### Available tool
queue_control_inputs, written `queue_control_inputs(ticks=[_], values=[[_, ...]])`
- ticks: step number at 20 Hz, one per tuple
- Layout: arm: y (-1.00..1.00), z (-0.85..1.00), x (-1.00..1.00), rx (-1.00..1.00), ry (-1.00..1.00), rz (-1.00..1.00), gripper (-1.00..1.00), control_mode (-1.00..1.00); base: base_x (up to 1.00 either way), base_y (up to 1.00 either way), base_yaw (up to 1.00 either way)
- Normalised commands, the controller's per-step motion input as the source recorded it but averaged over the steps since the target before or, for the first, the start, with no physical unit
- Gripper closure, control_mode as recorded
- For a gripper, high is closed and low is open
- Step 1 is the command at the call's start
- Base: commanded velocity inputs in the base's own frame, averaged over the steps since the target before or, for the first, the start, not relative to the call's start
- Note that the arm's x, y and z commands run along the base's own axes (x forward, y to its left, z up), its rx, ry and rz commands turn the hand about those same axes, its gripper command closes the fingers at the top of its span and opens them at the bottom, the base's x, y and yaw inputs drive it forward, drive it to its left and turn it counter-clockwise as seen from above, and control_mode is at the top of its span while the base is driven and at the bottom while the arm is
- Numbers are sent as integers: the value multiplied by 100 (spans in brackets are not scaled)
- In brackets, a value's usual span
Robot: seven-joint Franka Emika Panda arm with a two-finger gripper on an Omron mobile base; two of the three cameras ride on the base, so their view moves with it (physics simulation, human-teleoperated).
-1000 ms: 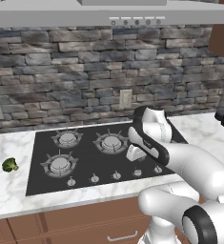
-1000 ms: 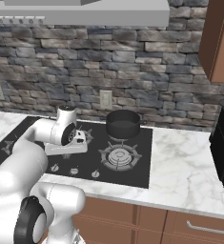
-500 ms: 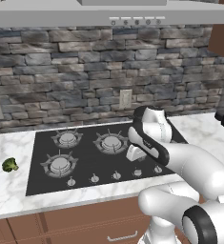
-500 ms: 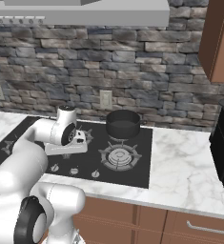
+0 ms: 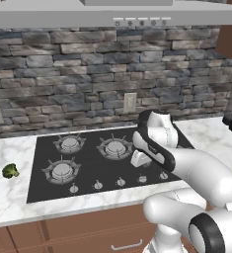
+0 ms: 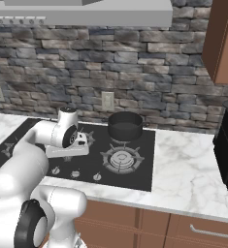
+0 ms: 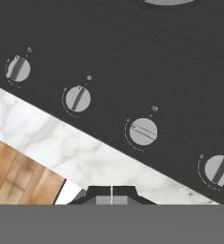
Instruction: Turn on the burner for the pot on the stove. Wait thirty seconds for the pot to heat up. Then add the broccoli to the pot.
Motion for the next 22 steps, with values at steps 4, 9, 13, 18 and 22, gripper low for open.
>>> queue_control_inputs(ticks=[4, 9, 13, 18, 22], values=[[0, 0, 0, 0, 0, 0, 100, -100, 0, 0, 0], [0, 0, 0, 0, 0, 0, 100, -100, 0, 0, 0], [0, 0, 0, 0, 0, 0, 100, -100, 0, 0, 0], [0, 0, 0, 0, 0, 0, 100, -100, 0, 0, 0], [0, 0, 0, 0, 0, 0, 100, -100, 0, 0, 0]])
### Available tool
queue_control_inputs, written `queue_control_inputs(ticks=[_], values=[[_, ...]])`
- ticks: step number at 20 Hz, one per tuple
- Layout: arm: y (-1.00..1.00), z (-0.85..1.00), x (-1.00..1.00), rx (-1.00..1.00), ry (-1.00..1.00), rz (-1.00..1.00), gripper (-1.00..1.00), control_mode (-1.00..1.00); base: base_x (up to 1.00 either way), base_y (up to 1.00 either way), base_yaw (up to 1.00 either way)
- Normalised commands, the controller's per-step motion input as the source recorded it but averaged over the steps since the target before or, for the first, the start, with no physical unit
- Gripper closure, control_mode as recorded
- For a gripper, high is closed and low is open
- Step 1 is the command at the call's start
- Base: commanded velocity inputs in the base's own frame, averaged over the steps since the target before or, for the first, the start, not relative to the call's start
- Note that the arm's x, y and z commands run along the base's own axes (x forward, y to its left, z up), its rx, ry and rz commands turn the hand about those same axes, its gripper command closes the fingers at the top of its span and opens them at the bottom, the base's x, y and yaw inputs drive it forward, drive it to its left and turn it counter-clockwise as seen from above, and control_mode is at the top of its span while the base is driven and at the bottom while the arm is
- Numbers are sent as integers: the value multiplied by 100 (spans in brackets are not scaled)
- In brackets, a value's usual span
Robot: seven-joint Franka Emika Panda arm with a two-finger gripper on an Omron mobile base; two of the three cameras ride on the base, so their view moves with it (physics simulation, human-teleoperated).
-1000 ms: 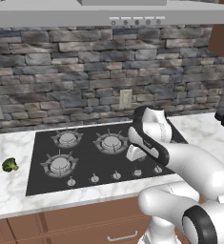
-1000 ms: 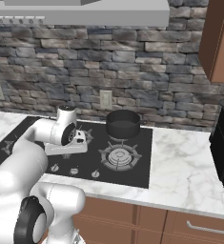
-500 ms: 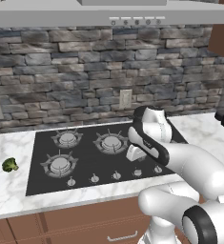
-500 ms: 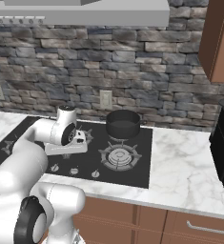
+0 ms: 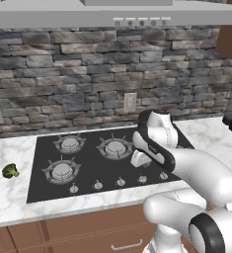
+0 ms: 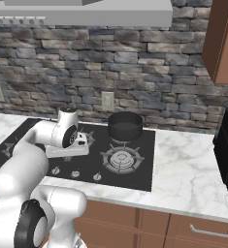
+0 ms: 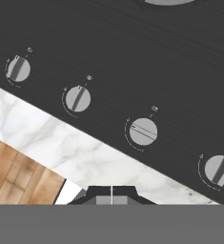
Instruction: Turn on the burner for the pot on the stove. Wait thirty seconds for the pot to heat up. Then add the broccoli to the pot.
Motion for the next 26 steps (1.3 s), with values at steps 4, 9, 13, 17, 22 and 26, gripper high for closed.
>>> queue_control_inputs(ticks=[4, 9, 13, 17, 22, 26], values=[[0, 0, 0, 0, 0, 0, 100, -100, 0, 0, 0], [0, 0, 0, 0, 0, 0, 100, -100, 0, 0, 0], [0, 0, 0, 0, 0, 0, 100, -100, 0, 0, 0], [0, 0, 0, 0, 0, 0, 100, -100, 0, 0, 0], [0, 0, 0, 0, 0, 0, 100, -100, 0, 0, 0], [0, 0, 0, 0, 0, 0, 100, -100, 0, 0, 0]])
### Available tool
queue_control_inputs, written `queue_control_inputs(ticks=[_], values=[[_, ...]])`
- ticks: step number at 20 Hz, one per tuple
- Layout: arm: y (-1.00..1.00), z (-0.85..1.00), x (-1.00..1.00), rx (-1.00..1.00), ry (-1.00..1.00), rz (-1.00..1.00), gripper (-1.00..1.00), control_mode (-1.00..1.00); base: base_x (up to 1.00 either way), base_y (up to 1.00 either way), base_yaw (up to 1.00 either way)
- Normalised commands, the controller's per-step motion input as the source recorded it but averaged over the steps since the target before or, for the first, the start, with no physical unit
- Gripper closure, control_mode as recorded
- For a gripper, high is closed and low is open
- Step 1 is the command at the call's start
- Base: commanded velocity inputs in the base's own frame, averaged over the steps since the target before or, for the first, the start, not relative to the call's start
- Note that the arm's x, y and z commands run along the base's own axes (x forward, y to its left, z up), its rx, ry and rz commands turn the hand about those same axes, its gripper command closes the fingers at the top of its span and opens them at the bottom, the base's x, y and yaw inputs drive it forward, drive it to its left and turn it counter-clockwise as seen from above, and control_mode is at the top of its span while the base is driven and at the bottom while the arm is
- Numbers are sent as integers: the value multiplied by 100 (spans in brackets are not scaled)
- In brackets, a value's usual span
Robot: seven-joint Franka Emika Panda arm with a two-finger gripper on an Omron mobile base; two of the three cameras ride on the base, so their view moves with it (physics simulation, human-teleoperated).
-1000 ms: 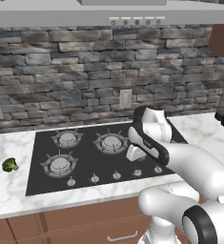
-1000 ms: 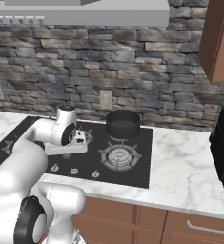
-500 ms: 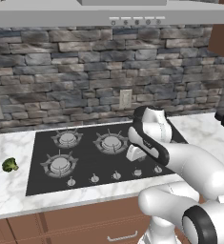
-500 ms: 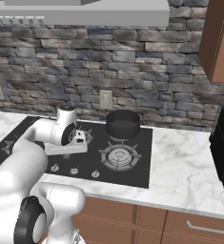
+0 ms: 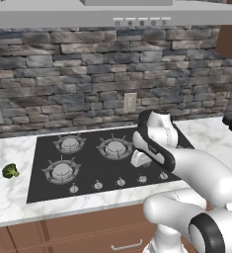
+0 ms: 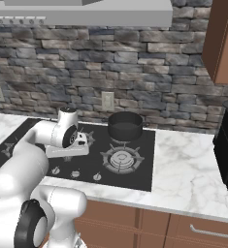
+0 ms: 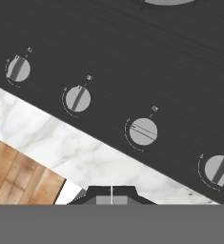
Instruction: Turn on the burner for the pot on the stove. Wait thirty seconds for the pot to heat up. Then add the broccoli to the pot.
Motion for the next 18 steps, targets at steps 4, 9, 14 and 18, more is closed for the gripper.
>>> queue_control_inputs(ticks=[4, 9, 14, 18], values=[[0, 0, 0, 0, 0, 0, 100, -100, 0, 0, 0], [0, 0, 0, 0, 0, 0, 100, -100, 0, 0, 0], [0, 0, 0, 0, 0, 0, 100, -100, 0, 0, 0], [0, 0, 0, 0, 0, 0, 100, -100, 0, 0, 0]])
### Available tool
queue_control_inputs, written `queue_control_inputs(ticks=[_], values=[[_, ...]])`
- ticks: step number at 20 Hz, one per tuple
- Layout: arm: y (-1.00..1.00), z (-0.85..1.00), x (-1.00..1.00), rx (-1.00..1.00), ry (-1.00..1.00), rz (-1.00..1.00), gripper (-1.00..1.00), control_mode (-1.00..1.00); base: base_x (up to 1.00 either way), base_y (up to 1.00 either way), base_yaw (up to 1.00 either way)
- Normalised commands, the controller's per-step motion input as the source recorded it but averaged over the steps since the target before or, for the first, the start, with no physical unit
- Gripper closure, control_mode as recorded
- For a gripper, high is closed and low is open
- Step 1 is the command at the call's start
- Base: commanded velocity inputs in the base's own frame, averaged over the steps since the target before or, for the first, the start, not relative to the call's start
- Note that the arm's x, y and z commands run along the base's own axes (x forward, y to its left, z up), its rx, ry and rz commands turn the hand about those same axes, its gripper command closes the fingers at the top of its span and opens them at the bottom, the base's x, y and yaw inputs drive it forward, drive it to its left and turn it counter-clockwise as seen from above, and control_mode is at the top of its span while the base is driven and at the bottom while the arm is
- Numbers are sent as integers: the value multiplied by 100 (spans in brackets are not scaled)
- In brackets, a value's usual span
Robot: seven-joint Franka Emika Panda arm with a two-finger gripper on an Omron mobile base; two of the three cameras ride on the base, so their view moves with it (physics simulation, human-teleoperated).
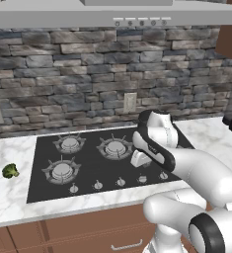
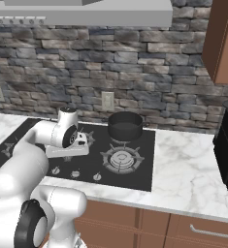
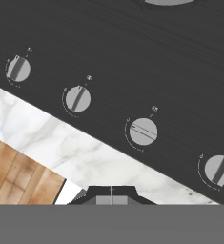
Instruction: Turn on the burner for the pot on the stove. Wait thirty seconds for the pot to heat up. Then add the broccoli to the pot.
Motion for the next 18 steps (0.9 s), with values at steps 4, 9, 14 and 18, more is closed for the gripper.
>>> queue_control_inputs(ticks=[4, 9, 14, 18], values=[[0, 0, 0, 0, 0, 0, 100, -100, 0, 0, 0], [0, 0, 0, 0, 0, 0, 100, -100, 0, 0, 0], [0, 0, 0, 0, 0, 0, 100, -100, 0, 0, 0], [0, 0, 0, 0, 0, 0, 100, -100, 0, 0, 0]])
